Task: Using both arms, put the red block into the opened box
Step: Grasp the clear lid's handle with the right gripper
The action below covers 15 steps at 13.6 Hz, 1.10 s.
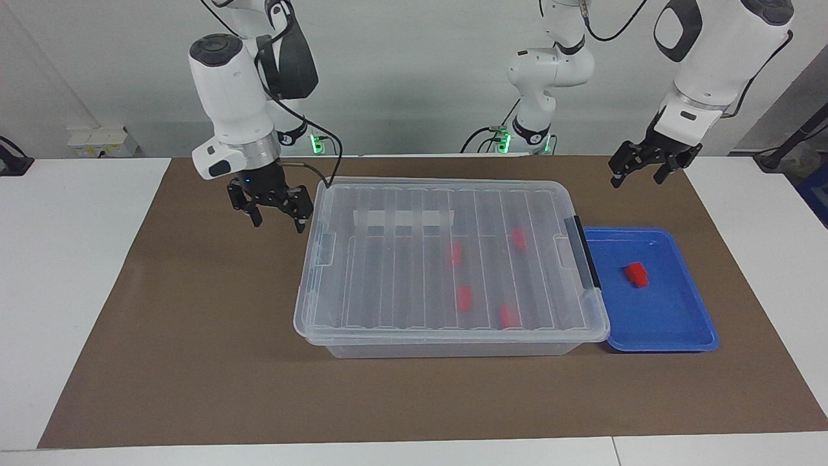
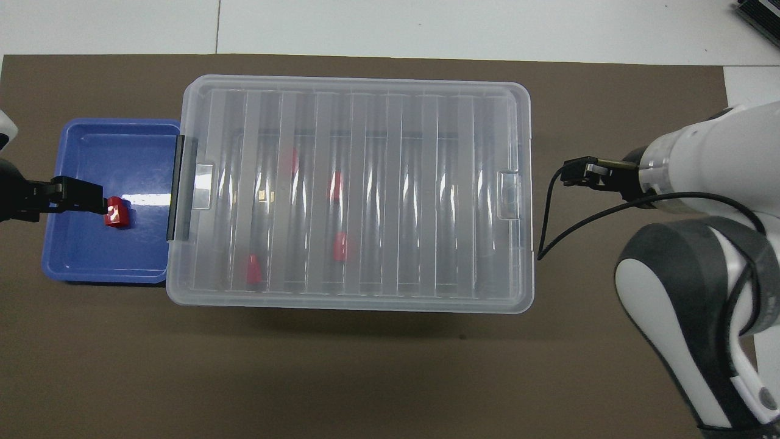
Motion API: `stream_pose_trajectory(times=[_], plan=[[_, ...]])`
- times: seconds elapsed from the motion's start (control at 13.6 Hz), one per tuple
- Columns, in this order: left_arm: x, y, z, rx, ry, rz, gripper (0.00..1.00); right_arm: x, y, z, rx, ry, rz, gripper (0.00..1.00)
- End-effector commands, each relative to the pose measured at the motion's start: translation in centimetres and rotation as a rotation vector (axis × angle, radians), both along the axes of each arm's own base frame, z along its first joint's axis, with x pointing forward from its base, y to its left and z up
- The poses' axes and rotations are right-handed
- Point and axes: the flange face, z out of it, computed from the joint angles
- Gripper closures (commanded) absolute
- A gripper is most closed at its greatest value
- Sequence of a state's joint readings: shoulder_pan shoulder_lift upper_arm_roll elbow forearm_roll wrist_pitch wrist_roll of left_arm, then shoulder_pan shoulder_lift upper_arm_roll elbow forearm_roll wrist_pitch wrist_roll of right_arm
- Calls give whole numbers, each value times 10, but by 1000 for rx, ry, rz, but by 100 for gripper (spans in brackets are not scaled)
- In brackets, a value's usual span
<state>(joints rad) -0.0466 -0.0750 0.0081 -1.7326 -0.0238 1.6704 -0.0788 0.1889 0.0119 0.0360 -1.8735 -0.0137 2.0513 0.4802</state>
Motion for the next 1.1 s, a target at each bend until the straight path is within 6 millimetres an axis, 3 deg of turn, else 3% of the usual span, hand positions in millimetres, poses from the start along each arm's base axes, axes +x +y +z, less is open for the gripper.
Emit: stream_pose_trajectory(times=[0.0,0.37,0.73,1.03], plan=[[-7,1,2,13,3,3,0,-14,9,-25,12,-2,-2,3],[-7,1,2,13,3,3,0,-34,5,-49,-2,38,15,3],[-8,-1,2,13,9,0,0,-39,2,-57,-8,55,28,5],[-6,3,0,12,-14,-7,0,-36,-26,-60,-27,76,100,5]])
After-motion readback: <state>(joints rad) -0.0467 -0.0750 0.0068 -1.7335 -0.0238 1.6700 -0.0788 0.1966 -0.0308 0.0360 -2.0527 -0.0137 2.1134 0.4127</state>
